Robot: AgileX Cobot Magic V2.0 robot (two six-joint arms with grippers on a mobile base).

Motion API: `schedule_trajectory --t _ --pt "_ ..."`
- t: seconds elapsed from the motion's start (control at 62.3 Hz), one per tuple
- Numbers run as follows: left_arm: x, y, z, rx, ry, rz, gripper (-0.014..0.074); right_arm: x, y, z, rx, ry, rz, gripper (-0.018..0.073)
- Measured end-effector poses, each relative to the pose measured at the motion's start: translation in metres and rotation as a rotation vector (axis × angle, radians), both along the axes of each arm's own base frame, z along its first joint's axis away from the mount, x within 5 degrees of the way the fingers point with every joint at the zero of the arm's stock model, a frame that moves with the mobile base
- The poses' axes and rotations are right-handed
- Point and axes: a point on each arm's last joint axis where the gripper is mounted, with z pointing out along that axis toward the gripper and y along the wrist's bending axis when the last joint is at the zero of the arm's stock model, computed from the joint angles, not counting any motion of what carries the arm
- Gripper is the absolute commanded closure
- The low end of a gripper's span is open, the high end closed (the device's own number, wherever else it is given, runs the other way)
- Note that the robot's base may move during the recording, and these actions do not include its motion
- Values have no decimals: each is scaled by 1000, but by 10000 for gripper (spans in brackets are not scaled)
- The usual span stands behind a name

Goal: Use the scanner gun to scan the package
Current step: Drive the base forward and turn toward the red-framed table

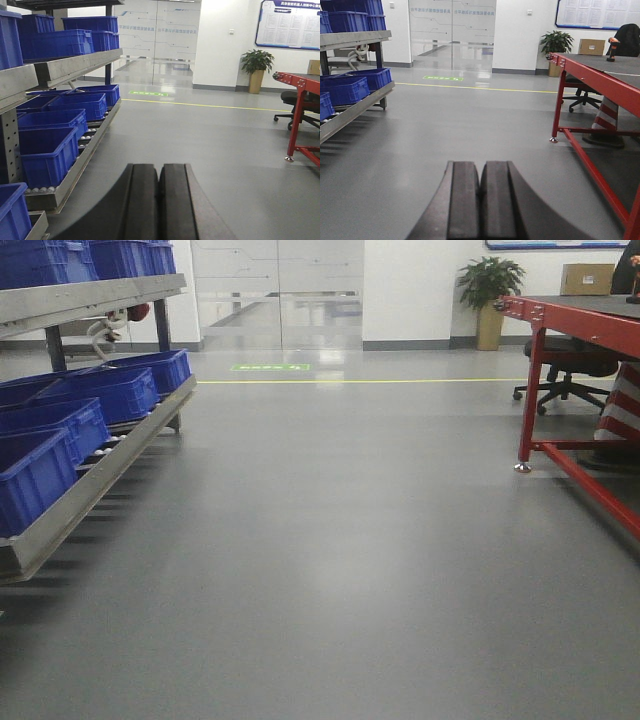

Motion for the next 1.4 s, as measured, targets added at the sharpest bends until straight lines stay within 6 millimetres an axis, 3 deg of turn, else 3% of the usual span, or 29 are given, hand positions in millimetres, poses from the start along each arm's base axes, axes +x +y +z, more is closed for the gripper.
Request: schedule_trajectory --t 1.396 --pt "0 0 0 0 0 0 707 0 0 0 0 0 0 727"
